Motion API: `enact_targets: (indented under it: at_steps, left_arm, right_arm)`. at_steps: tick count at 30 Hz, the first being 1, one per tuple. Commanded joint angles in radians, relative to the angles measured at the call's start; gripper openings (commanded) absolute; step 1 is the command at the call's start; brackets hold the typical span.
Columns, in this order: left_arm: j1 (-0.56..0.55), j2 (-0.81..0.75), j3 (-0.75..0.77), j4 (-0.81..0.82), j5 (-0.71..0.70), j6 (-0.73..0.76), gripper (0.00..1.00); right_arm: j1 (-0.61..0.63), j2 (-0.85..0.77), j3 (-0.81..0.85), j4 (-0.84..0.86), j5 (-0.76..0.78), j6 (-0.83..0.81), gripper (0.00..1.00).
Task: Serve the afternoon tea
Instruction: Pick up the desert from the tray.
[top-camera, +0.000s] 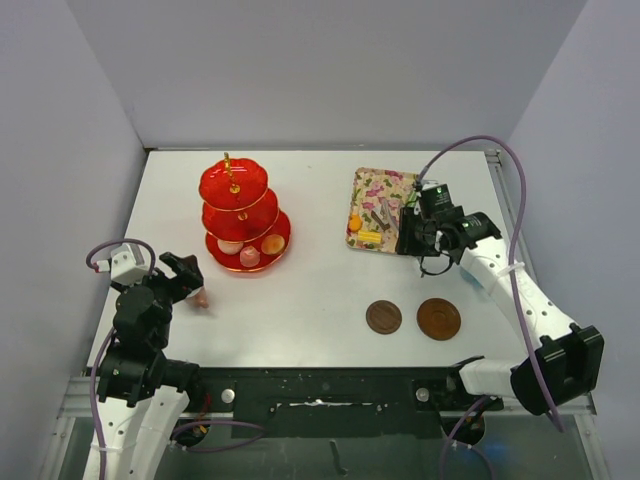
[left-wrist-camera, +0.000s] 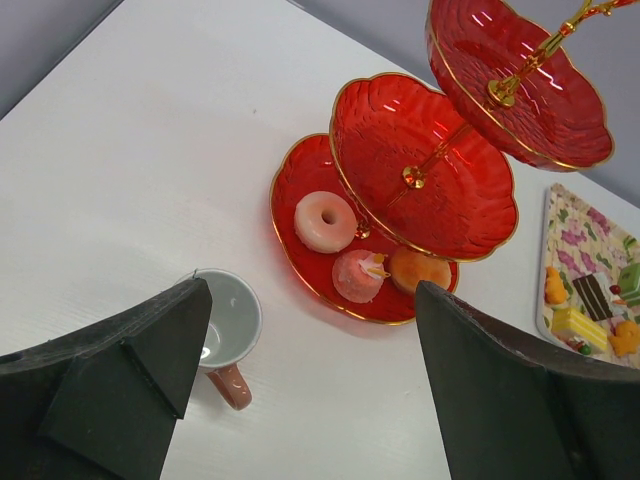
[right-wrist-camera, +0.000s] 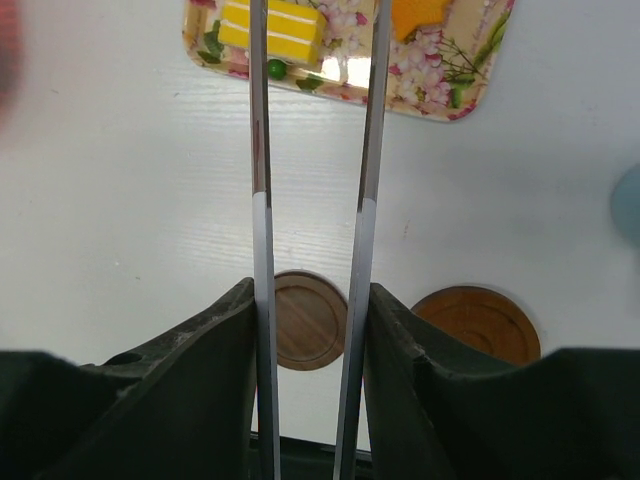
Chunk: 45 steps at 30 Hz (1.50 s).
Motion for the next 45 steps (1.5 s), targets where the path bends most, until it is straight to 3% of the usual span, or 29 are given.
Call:
enact_targets:
  at_steps: [1,45]
  left_arm:
    - [-0.003,-0.001,0.006,0.069,0.011,0.013,0.82]
    - [-0.003,-0.006,0.003,0.072,0.011,0.014,0.81]
  right_arm:
    - [-0.010,0.009,0.039,0.013,-0.019,-0.062,0.40]
    - [-0.051,0.253,0.164,0.017,0.012,-0.179,0.40]
